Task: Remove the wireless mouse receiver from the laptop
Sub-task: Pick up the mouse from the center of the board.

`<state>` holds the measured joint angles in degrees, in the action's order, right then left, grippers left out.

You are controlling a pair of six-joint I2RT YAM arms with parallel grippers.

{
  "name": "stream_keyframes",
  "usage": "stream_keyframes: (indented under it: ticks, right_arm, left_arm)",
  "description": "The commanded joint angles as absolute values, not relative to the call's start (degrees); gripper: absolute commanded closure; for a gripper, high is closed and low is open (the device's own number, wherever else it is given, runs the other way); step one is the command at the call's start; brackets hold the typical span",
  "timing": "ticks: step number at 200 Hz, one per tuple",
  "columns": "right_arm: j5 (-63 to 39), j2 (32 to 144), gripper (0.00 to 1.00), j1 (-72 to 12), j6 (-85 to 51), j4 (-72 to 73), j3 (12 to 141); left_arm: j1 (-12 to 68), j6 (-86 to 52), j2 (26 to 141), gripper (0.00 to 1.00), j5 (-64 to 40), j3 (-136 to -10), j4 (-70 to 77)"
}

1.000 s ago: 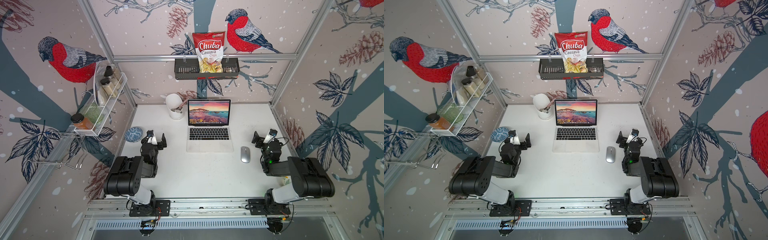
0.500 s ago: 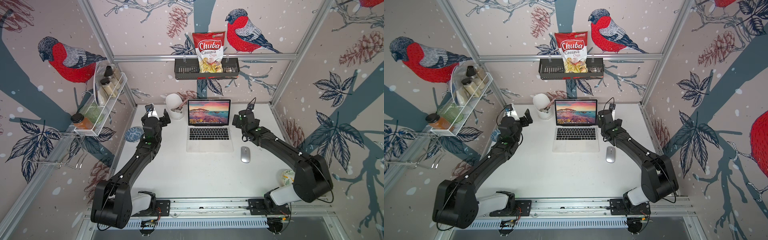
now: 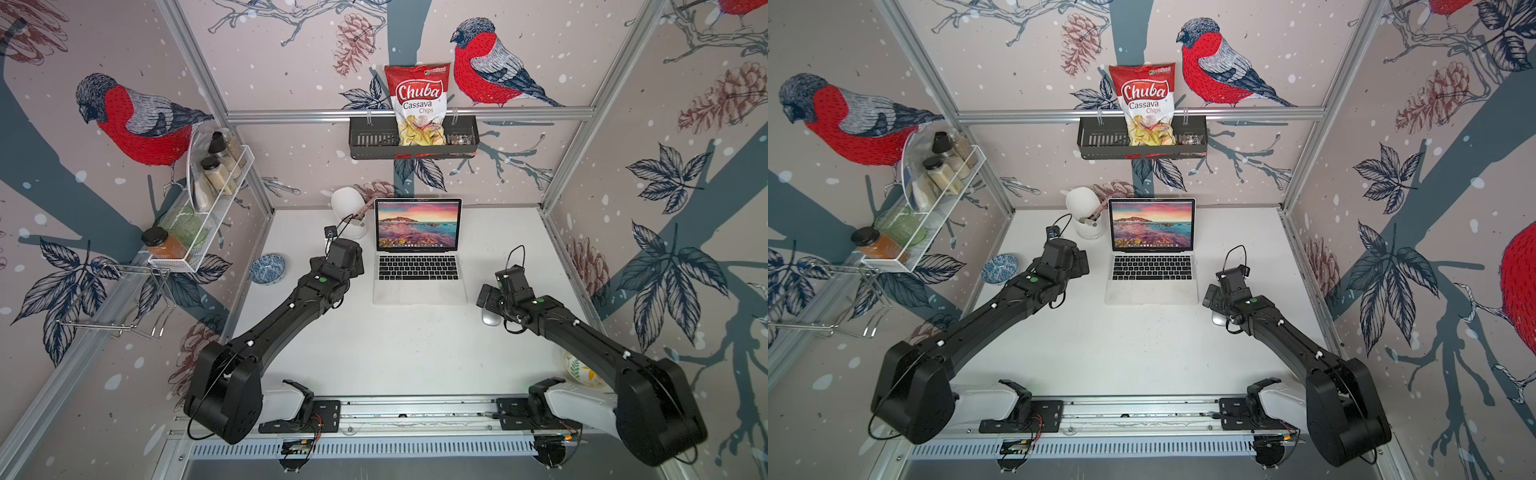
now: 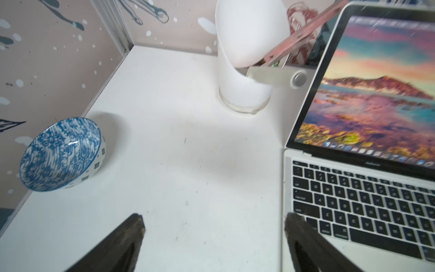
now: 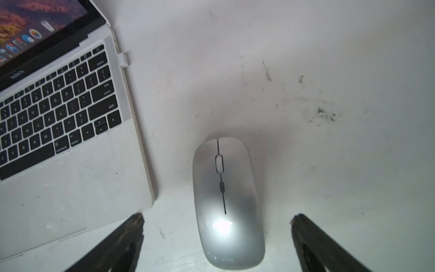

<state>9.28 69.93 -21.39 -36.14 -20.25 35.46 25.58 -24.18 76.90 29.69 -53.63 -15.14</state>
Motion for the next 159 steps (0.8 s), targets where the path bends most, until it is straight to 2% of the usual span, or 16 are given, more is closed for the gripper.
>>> stream_keyframes:
  ticks: [1, 94, 127, 159]
  right_arm:
    - [6.59, 73.85, 0.0, -21.56, -35.71, -21.86, 35.9]
    - [3.75, 85.53, 0.0, -18.94, -29.22, -22.49, 37.59]
    - [1.35, 87.96, 0.07, -19.94, -29.18, -23.32, 37.85]
    - [-0.62, 87.39, 0.07, -22.78, -30.97, -26.21, 37.27]
  left_arm:
    - [25.91, -27.75, 79.12, 0.03, 31.41, -55.22, -21.81]
    - [26.12, -30.44, 84.27, 0.02, 30.33, -55.92, -23.63]
    - [26.14, -30.75, 86.09, 0.03, 30.12, -56.86, -25.29]
    - [26.17, -30.76, 88.72, 0.03, 29.32, -59.88, -28.75]
